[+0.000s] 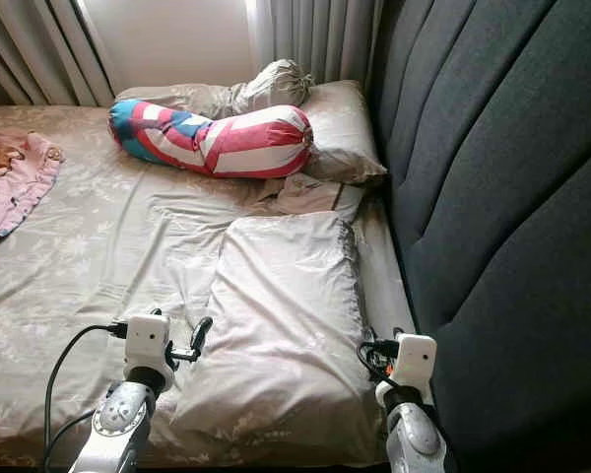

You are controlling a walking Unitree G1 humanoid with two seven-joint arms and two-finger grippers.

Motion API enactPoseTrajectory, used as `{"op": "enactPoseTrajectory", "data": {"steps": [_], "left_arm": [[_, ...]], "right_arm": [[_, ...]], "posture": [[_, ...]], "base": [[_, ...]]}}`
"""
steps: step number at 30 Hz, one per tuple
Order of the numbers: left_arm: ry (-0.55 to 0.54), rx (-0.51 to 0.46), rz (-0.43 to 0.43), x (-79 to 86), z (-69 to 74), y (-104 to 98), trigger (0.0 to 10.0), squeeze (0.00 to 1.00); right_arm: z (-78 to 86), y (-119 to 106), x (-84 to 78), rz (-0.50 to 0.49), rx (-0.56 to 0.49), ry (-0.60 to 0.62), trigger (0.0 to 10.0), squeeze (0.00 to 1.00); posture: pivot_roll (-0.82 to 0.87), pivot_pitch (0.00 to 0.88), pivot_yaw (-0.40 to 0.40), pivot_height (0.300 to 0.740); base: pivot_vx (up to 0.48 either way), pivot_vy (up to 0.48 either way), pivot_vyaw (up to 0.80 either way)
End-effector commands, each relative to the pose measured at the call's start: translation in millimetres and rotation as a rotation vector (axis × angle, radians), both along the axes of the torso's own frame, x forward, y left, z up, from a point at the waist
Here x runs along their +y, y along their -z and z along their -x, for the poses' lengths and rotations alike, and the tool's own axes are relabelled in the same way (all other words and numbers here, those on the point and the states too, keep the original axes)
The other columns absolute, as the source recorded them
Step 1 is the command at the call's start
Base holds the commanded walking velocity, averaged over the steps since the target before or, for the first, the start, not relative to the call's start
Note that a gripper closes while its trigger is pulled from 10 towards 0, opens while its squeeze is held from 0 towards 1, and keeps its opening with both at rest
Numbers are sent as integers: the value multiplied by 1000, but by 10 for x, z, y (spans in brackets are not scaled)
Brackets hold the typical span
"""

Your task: Clean up the room

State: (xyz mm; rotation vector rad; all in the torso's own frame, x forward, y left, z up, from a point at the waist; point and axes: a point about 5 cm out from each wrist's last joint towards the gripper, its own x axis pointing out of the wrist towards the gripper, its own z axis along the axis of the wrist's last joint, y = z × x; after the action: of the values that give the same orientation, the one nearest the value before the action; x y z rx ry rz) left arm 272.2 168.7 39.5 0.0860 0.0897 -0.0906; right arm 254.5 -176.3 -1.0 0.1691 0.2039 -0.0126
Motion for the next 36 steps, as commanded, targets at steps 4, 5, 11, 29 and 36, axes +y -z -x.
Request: {"op": "enactPoseTrajectory", "data": {"steps": [4, 5, 11, 29, 36], "left_arm": [[7, -15, 14, -20, -11, -29, 10000, 0], [7, -15, 14, -20, -11, -29, 10000, 0], [11, -15, 14, -27, -15, -32, 10000, 0], [18, -18, 17, -52, -19, -29, 10000, 0], [20, -21, 16, -55, -23, -35, 10000, 0]], "right_arm": [[15, 23, -32, 4, 8, 1, 10000, 0], [15, 23, -32, 4, 8, 1, 10000, 0], [15, 35, -15, 3, 14, -4, 10000, 0], [76, 99, -85, 3, 33, -13, 10000, 0], [105, 122, -109, 2, 38, -13, 10000, 0]], "posture": [[-105, 34, -36, 740], [-105, 34, -36, 740], [-106, 29, -35, 740], [-108, 15, -38, 740], [-108, 22, -40, 740]], "base": [[0, 0, 0], [0, 0, 0], [0, 0, 0], [154, 0, 0], [273, 0, 0]]}}
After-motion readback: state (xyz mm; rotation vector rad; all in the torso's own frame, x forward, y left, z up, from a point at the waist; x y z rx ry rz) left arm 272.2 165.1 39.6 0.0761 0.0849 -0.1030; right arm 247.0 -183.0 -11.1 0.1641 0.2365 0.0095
